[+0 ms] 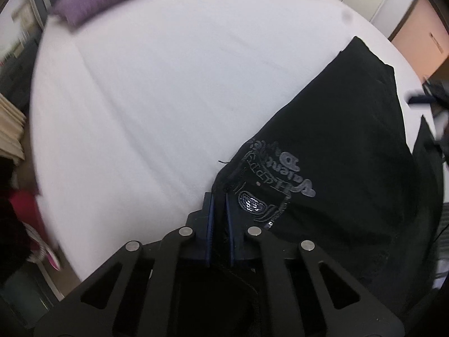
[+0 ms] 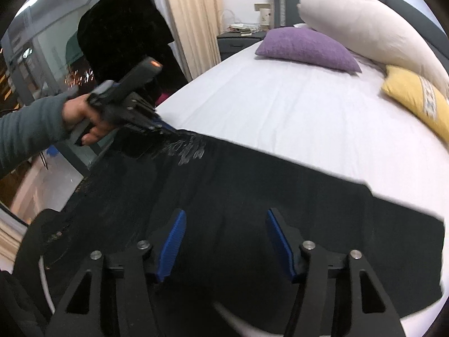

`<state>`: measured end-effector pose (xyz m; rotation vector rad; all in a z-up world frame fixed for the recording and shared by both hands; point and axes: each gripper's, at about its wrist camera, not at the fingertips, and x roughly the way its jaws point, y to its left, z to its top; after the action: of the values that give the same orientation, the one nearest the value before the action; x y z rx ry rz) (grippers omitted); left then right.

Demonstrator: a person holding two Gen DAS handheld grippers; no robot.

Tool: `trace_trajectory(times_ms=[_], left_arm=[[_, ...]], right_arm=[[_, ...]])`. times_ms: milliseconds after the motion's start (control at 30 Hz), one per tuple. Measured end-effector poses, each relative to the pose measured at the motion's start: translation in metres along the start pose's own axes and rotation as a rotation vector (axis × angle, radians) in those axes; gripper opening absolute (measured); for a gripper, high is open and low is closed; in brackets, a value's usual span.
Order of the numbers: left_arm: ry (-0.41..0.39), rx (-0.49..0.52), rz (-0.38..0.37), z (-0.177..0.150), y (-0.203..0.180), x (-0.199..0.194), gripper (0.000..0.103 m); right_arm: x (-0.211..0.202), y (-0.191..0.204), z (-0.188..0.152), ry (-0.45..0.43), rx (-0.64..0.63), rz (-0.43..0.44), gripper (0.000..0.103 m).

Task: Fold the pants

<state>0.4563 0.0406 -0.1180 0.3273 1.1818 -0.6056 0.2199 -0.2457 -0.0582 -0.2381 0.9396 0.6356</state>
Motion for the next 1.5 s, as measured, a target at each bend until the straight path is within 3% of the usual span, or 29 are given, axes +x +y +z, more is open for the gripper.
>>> trace_trajectory(times_ms=[300, 567, 633, 800, 933, 1033, 1233, 1500], left_arm=[[-0.196, 0.149, 0.178, -0.035, -0.044, -0.036, 0.007], [-0.237, 0.205, 0.223, -0.066, -0.052, -0.034, 0.007], [-0.242, 0.198, 0.219, -0.075, -0.082, -0.046, 0.007], [-0.244, 0.211, 0.221, -0.084, -0.101, -0.058, 0.007], [-0.246, 0.212, 0.217, -0.085, -0.099, -0.057, 0.007], [-0.251, 0.213, 0.219, -0.086, -0.1, -0.057, 0.007], [-0.26, 0.205, 0.213, -0.087, -0.103, -0.058, 0.007], [-0.274, 0.182, 0.195, -0.096, -0.115, -0.07, 0.007]], right_arm=[[0.064, 0.0, 0.067, 0.126, -0.205, -0.008, 0.057], [0.116, 0.012, 0.084, 0.292, -0.383, -0.008, 0.051], [0.126, 0.01, 0.087, 0.322, -0.412, -0.027, 0.051], [0.143, 0.002, 0.091, 0.376, -0.417, -0.025, 0.051], [0.154, 0.001, 0.093, 0.422, -0.422, -0.018, 0.028], [0.151, -0.003, 0.097, 0.418, -0.381, -0.002, 0.015], [0.136, -0.009, 0.099, 0.393, -0.269, -0.006, 0.008], [0.106, -0.029, 0.072, 0.261, 0.173, 0.069, 0.006]])
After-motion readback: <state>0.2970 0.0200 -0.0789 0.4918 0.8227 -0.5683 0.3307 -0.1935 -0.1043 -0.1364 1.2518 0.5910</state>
